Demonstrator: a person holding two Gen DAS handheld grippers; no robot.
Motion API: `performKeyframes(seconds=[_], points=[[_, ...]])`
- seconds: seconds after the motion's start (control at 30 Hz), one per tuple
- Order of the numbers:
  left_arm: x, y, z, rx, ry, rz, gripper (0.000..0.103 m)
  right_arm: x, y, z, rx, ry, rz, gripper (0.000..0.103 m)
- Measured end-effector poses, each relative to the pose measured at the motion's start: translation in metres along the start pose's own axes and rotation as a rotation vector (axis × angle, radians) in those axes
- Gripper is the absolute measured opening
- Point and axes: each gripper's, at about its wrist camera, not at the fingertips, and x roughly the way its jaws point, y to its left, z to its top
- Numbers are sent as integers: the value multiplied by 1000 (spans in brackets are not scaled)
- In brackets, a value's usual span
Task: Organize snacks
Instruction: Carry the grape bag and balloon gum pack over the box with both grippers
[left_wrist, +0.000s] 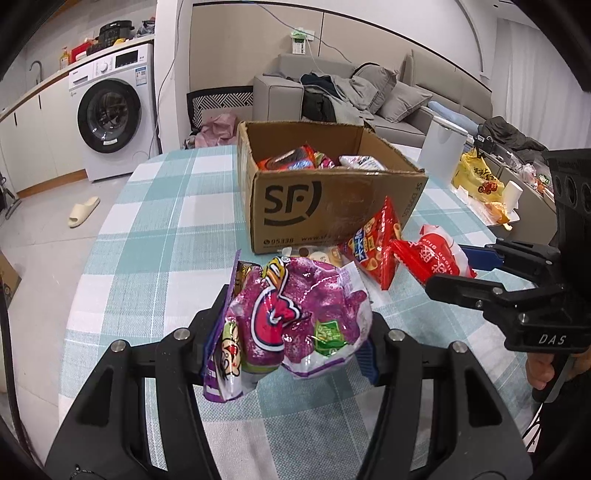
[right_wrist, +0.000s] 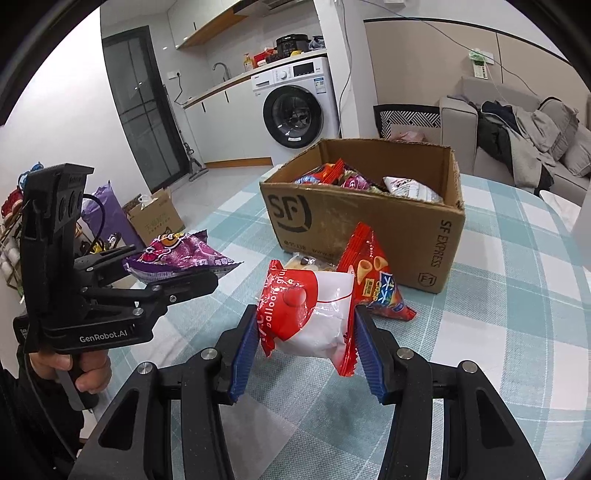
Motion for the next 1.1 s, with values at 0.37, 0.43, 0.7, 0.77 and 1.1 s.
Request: performKeyframes(seconds=[0.37, 0.43, 0.7, 0.77, 1.1], points=[[-5, -8, 22, 9, -43, -8, 55, -14, -8, 20, 10, -56, -25, 51], [-4, -10, 28, 12, -50, -10, 55, -18, -9, 24, 11, -67, -29, 51], [-4, -12, 53, 26, -80, -11, 55, -29, -19, 43, 34, -102, -53, 51], [-4, -13, 60, 28, -85, -12, 55, -31, -23, 49, 44, -108, -59, 51], [1, -12, 91, 39, -112, 4, 55, -29, -38, 72, 81, -124, -76, 51]])
